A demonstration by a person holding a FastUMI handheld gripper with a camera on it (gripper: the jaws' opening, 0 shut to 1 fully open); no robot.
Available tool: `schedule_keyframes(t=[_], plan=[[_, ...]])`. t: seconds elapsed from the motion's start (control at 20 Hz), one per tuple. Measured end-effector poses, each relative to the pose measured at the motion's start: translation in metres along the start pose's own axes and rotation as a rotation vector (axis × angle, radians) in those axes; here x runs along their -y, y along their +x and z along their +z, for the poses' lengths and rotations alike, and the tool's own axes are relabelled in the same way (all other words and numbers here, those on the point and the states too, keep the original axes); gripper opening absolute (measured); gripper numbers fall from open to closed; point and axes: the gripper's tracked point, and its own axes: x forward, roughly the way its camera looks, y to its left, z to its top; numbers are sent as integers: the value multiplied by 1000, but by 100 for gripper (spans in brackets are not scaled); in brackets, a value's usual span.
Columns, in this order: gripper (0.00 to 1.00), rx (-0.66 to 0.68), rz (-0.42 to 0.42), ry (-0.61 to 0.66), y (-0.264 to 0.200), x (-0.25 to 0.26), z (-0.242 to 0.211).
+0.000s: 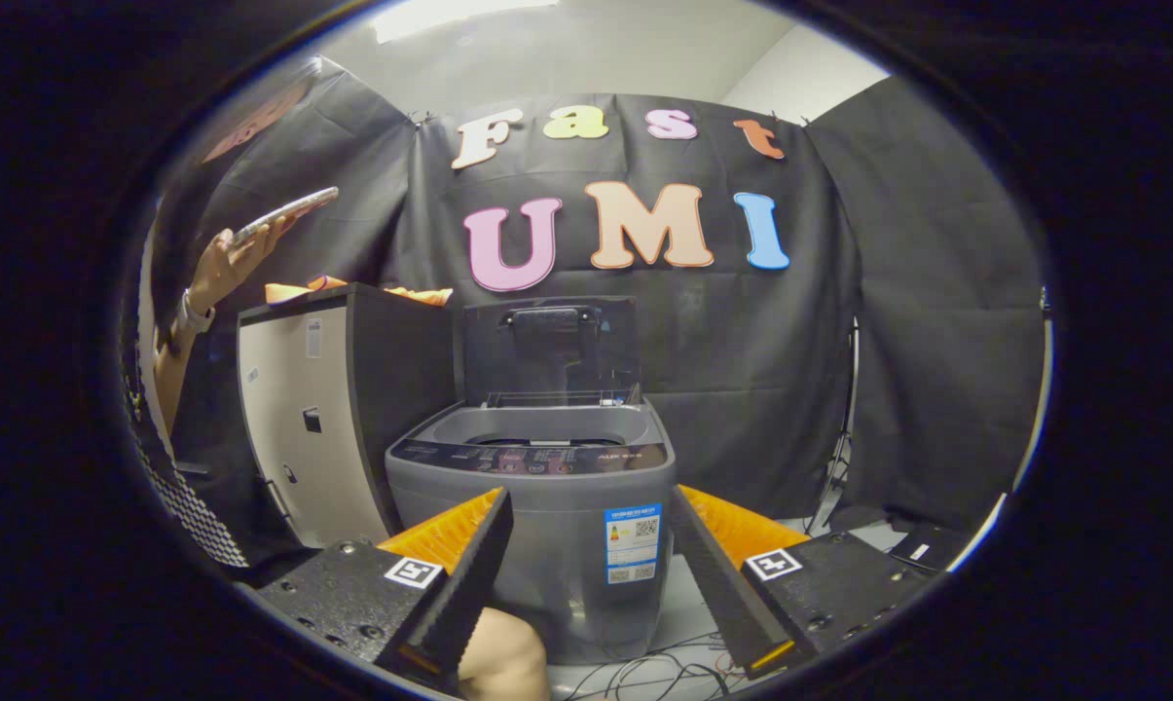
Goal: Put the clothes into the washing machine and then close the washing machine lid.
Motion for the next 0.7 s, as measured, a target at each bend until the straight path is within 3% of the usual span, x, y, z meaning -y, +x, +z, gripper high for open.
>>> schedule_keyframes(t=[0.7], plan=[[97, 4, 5, -12, 2, -3, 1]])
